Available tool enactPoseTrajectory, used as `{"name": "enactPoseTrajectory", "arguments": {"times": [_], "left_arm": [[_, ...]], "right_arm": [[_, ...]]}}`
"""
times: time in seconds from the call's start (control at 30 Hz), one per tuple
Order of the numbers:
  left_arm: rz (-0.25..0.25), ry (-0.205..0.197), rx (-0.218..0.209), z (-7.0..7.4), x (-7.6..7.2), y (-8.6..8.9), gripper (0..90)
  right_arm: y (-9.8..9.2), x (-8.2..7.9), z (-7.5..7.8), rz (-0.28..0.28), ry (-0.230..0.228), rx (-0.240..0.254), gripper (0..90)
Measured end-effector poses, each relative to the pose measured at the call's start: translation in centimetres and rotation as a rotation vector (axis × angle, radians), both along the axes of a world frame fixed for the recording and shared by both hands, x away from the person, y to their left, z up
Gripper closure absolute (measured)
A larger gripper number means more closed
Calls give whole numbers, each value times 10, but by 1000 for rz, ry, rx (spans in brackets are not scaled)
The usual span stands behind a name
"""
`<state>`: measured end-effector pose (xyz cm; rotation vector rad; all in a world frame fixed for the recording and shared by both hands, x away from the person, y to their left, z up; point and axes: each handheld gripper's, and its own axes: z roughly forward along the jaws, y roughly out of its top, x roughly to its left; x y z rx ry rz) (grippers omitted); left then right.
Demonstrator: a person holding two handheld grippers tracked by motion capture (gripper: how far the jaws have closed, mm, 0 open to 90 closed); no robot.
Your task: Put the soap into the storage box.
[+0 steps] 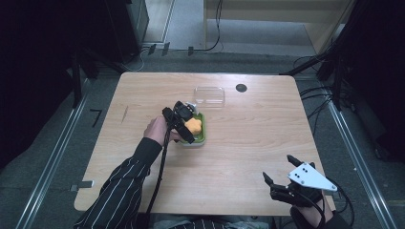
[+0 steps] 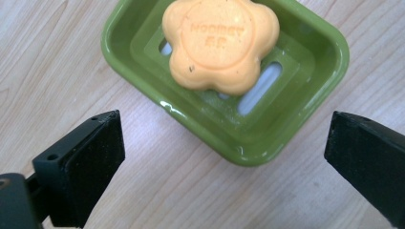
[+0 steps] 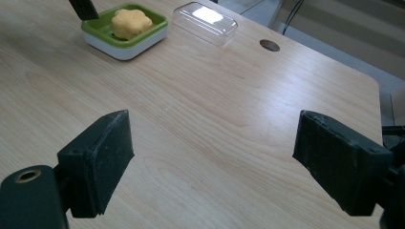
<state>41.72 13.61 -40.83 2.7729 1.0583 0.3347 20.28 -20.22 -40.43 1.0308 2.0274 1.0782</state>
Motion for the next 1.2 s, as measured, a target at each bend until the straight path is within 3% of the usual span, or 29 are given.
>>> {"name": "enactPoseTrajectory", "arguments": {"times": [0.47,0.9,1.2], "left_arm": [[-10,3,7,3,-32,9,0],[-17,42,15,-5,-67,24,0],[-9,72,28,-12,-79,35,0]], "right_arm": [[0,0,0,0,-2,1,136],[0,0,0,-1,1,2,136],[0,0,0,-1,1,2,136]]}}
